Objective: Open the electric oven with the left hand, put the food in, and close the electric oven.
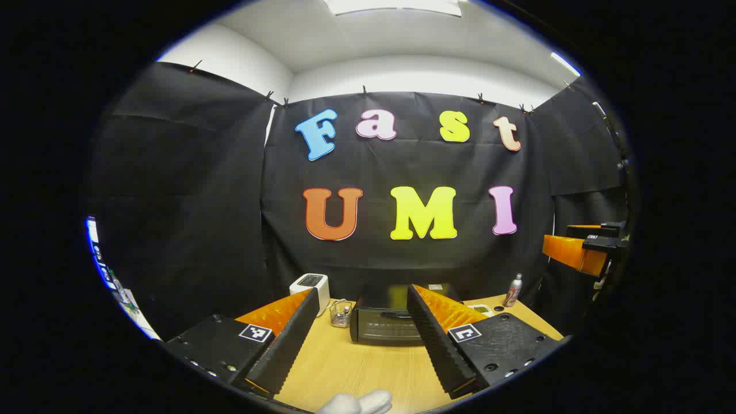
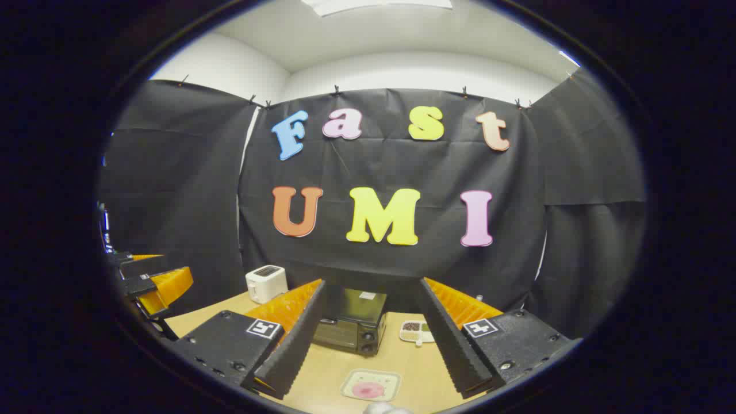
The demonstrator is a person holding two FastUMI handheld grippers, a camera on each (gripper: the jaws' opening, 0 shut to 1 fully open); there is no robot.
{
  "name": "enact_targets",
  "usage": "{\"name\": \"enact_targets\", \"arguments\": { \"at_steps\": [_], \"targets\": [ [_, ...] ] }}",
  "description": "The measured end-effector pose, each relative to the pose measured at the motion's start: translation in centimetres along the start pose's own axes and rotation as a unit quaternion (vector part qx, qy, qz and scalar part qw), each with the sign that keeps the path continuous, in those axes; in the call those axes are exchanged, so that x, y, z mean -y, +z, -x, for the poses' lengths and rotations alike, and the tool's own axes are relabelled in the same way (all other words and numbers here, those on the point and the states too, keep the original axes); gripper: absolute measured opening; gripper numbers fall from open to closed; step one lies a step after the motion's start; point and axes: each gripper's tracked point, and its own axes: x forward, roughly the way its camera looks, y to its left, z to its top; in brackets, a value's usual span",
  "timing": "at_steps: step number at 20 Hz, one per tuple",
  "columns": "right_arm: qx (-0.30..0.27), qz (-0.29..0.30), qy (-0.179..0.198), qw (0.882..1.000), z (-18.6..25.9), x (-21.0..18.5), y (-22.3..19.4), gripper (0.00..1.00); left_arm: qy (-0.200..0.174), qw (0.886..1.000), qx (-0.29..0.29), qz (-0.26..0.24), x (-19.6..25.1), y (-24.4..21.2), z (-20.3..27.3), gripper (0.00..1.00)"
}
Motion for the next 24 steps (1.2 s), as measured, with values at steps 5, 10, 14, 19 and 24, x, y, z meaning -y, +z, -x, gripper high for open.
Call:
{"name": "enact_targets", "arguments": {
  "at_steps": [5, 10, 14, 19, 24],
  "targets": [
    [0.006, -0.007, -0.018, 1.000, 1.0, 0.8, -0.6, 0.96, -0.016, 1.000, -0.001, 0.008, 0.7, -0.2, -0.2, 0.95],
    [0.012, -0.013, -0.035, 0.999, 1.5, 1.3, -0.7, 0.96, -0.033, 0.999, 0.005, 0.011, 0.7, -0.1, -1.0, 0.95],
    [0.015, -0.006, -0.056, 0.998, 1.7, 2.0, -0.3, 0.96, -0.039, 0.999, 0.000, 0.011, 0.3, -0.2, -2.2, 0.95],
    [0.016, -0.016, -0.087, 0.996, 1.9, 3.0, -0.8, 0.96, -0.068, 0.998, -0.002, 0.006, 1.2, -0.5, -3.6, 0.95],
    [0.004, -0.036, -0.102, 0.994, 2.2, 4.4, -2.3, 0.96, -0.081, 0.997, 0.003, -0.012, 2.2, -0.6, -5.2, 0.95]
  ]
}}
